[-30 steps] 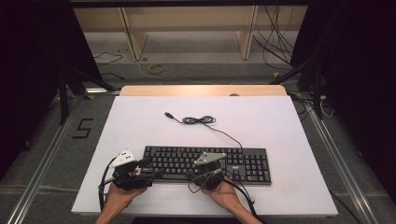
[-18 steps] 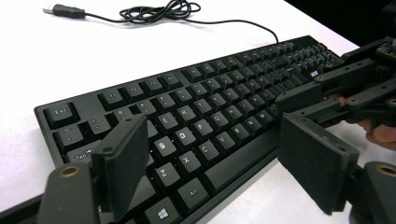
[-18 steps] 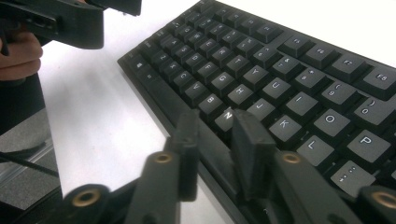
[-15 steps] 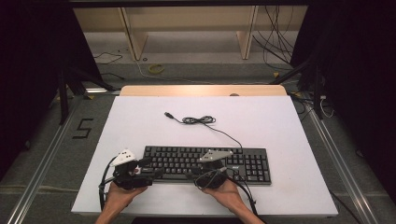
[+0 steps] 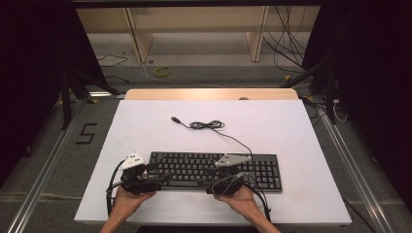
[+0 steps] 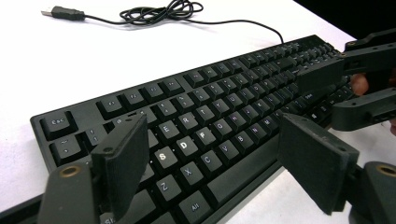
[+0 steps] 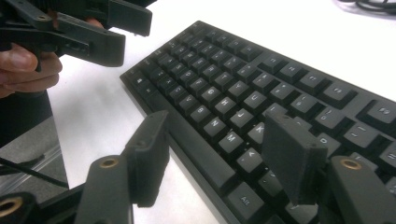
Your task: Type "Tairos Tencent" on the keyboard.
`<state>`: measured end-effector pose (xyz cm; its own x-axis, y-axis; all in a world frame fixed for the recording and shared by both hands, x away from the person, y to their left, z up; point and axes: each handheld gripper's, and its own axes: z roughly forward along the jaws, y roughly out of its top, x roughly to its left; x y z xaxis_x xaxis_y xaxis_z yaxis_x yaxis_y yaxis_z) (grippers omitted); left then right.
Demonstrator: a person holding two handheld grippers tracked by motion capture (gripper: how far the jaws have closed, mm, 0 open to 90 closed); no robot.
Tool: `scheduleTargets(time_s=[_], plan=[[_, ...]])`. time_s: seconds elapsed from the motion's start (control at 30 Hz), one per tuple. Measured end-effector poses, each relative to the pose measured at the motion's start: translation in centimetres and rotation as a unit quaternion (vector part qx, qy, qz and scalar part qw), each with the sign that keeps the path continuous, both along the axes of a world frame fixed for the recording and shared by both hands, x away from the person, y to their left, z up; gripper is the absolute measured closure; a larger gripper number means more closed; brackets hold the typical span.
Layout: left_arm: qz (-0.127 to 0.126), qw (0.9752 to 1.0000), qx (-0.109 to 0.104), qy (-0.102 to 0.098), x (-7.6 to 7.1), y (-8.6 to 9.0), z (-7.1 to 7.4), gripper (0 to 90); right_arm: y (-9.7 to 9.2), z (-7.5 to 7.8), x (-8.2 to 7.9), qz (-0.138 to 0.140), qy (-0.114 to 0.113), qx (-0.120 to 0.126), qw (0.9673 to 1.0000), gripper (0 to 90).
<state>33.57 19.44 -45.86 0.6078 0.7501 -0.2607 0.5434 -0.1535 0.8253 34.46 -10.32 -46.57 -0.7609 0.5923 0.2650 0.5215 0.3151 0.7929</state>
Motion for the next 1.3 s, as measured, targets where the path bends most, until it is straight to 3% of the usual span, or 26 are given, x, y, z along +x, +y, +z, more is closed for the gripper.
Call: scheduleTargets(time_s=[0.3,0.53,0.93,1.1,1.3], plan=[[0.000,0.9998,0.016,0.009,0.8,-0.9,0.2,29.2,-0.6,0.3,-0.2,-0.003,-0.006,0.003,1.0000,38.7],[0.020,0.9993,0.022,0.021,1.0,-0.5,0.2,36.6,-0.4,0.7,0.0,-0.003,-0.013,0.005,0.9999,36.8],[0.035,0.9978,0.046,0.033,0.6,0.7,0.2,69.3,1.2,1.3,1.8,-0.004,-0.017,0.001,0.9999,37.7],[0.042,0.9966,0.058,0.040,0.4,1.2,0.0,79.7,2.1,1.4,2.6,-0.004,-0.014,-0.007,0.9999,45.9],[0.039,0.9960,0.067,0.043,0.2,1.5,-0.2,88.7,3.3,1.3,3.4,-0.003,-0.010,-0.017,0.9998,66.0]])
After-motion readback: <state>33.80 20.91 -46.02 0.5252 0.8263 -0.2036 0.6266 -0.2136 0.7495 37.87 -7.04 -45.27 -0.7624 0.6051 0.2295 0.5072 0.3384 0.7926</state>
